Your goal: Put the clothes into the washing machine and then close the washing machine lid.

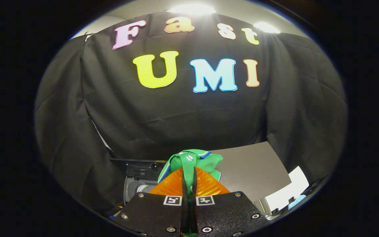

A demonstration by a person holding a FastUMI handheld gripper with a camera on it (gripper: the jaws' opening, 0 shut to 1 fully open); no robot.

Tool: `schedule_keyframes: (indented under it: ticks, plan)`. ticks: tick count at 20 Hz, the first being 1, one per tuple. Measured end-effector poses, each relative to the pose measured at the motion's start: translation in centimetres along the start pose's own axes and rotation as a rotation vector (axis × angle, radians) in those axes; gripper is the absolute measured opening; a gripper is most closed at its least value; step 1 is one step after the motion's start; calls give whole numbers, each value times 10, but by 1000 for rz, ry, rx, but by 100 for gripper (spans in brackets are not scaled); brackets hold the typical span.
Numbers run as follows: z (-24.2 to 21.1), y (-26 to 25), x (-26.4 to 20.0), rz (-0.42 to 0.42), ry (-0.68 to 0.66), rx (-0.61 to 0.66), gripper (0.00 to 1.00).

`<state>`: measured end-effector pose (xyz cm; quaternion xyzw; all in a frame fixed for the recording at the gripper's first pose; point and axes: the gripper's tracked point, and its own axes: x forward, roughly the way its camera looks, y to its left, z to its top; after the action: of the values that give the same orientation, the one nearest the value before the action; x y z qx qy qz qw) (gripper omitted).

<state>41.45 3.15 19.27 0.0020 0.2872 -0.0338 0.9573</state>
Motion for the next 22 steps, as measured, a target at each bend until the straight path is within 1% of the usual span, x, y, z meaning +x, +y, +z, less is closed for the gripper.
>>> schedule_keyframes:
  ticks: [3,8,17,22]
  plan:
    - [-8,32,-4,32,12,-4,1]
    - [-20,84,2,47,26,5,1]
    - [-71,148,52,-11,100,-35,2]
    - [-108,174,88,-12,146,-45,2]
